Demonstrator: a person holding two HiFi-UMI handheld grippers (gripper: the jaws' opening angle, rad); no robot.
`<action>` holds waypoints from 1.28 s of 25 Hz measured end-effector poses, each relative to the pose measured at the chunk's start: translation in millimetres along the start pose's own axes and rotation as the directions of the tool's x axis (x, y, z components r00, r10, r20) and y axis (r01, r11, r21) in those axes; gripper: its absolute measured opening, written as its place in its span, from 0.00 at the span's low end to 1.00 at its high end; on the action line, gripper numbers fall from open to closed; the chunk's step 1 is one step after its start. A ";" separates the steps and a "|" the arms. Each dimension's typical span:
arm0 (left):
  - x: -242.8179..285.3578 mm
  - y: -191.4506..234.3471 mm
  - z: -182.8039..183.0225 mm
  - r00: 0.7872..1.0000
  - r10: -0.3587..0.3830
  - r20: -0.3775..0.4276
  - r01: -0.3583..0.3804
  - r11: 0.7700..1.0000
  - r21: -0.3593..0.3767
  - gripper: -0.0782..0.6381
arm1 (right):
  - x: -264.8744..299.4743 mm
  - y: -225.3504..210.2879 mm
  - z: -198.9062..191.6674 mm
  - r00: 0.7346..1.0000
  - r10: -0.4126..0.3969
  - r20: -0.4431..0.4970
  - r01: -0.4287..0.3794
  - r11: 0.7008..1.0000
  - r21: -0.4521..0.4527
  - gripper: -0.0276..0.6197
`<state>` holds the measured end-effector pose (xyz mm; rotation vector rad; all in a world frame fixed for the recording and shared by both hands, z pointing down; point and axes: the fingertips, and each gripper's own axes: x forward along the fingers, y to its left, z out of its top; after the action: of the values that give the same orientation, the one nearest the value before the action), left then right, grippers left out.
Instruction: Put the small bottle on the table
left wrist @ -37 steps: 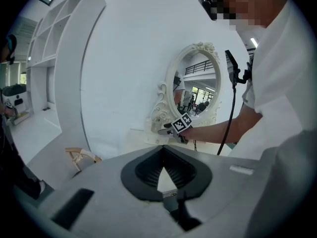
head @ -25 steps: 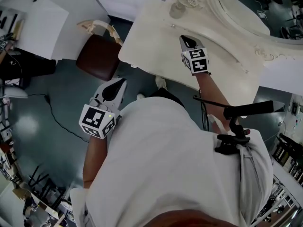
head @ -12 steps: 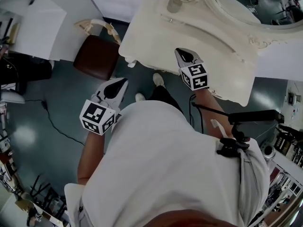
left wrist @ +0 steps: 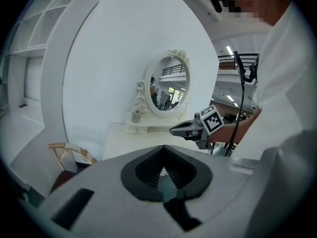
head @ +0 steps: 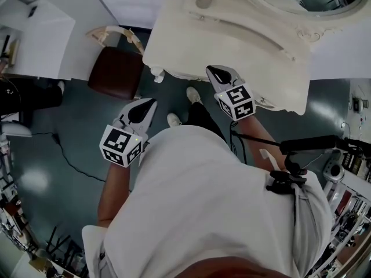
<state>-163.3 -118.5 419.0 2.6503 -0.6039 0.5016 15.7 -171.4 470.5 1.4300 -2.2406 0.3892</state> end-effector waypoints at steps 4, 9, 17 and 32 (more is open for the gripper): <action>3.3 -1.4 -4.9 1.000 0.000 0.003 0.000 1.000 -0.007 0.11 | -3.2 8.6 -1.3 1.000 0.022 0.004 -0.022 1.000 -0.012 0.05; 5.3 -2.2 -12.7 1.000 0.004 -0.001 -0.004 1.000 -0.013 0.11 | -5.6 16.4 -0.9 0.999 0.044 0.013 -0.043 0.999 -0.031 0.05; 8.5 -4.3 -20.1 1.000 0.013 0.000 -0.013 1.000 -0.008 0.11 | -8.4 24.6 -1.1 0.997 0.066 0.034 -0.064 0.997 -0.047 0.05; 12.8 -4.1 -22.4 1.000 0.018 0.004 -0.018 1.000 -0.014 0.11 | -6.4 34.3 -0.9 0.994 0.097 0.043 -0.094 0.994 -0.060 0.05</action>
<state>-156.2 -109.7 442.5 2.6358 -0.6309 0.4960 -12.8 -151.5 468.2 1.3180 -2.3435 0.3226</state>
